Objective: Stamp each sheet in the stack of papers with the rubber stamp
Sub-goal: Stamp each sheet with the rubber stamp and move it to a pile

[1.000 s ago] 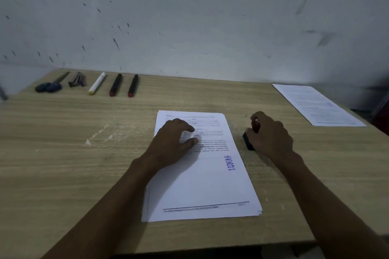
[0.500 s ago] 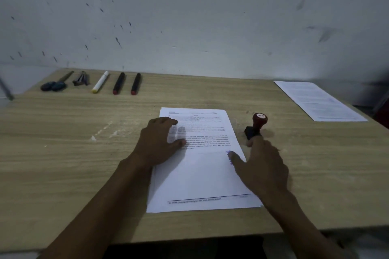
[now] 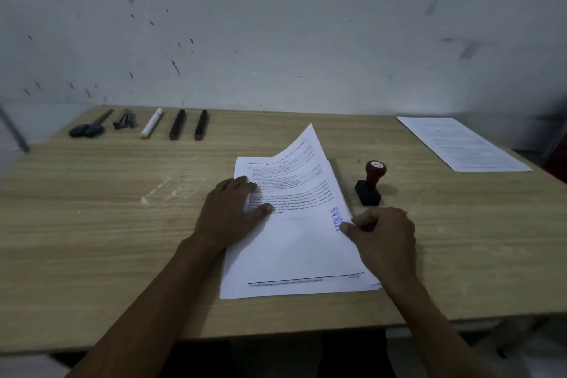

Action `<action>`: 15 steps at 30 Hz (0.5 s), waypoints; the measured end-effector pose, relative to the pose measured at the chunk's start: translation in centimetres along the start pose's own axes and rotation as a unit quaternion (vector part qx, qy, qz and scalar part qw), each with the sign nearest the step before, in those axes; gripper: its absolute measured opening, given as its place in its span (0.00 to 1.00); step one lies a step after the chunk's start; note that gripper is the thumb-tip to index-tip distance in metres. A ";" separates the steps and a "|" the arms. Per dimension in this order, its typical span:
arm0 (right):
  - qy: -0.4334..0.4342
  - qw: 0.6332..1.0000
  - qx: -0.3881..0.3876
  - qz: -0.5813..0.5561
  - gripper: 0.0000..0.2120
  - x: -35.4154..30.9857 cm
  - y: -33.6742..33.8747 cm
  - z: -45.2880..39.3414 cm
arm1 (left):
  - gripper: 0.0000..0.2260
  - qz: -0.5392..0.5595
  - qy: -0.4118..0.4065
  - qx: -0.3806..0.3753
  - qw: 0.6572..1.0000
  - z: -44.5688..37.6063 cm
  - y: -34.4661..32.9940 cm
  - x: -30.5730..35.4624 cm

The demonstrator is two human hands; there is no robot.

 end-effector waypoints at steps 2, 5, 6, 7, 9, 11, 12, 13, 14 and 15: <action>0.002 0.999 -0.003 -0.041 0.08 0.3 0.1 -0.1 | 0.40 0.022 0.004 -0.001 1.000 0.1 0.3 0.1; 0.004 0.995 -0.006 -0.104 0.03 0.6 0.3 -0.2 | 0.40 0.084 0.028 0.015 0.996 0.5 0.7 0.5; 0.003 0.991 -0.011 -0.131 0.03 0.5 0.4 -0.1 | 0.37 0.114 0.045 0.022 0.992 0.5 1.0 0.7; 0.003 0.987 -0.018 -0.159 0.02 0.4 0.6 -0.1 | 0.33 0.153 0.058 0.039 0.986 0.5 1.1 0.7; 0.010 0.976 -0.039 -0.214 0.02 -0.2 1.1 0.2 | 0.27 0.231 0.092 0.073 0.966 0.3 1.5 0.5; 0.006 0.958 -0.062 -0.281 0.03 -0.9 1.7 0.3 | 0.28 0.323 0.151 0.084 0.931 0.2 2.2 0.7; -0.001 0.947 -0.073 -0.313 0.02 -1.2 2.0 0.3 | 0.26 0.396 0.171 0.095 0.897 0.2 2.4 1.0; -0.008 0.938 -0.084 -0.336 0.02 -1.4 2.3 0.3 | 0.20 0.486 0.182 0.110 0.848 0.2 2.7 1.5; -0.013 0.930 -0.095 -0.355 0.02 -1.5 2.5 0.2 | 0.11 0.552 0.188 0.114 0.804 0.2 3.0 2.2; -0.017 0.923 -0.102 -0.369 0.03 -1.7 2.8 0.1 | 0.05 0.589 0.196 0.122 0.774 0.2 3.3 2.5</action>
Point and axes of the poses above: each hand's wrist, its own z-axis away from the middle knuckle, its own y-axis out of the back of the hand, x = y × z, the point moved 1 cm from there along -z, towards the middle knuckle, and after that the axes turned 2 degrees about z, right-handed, at the moved point
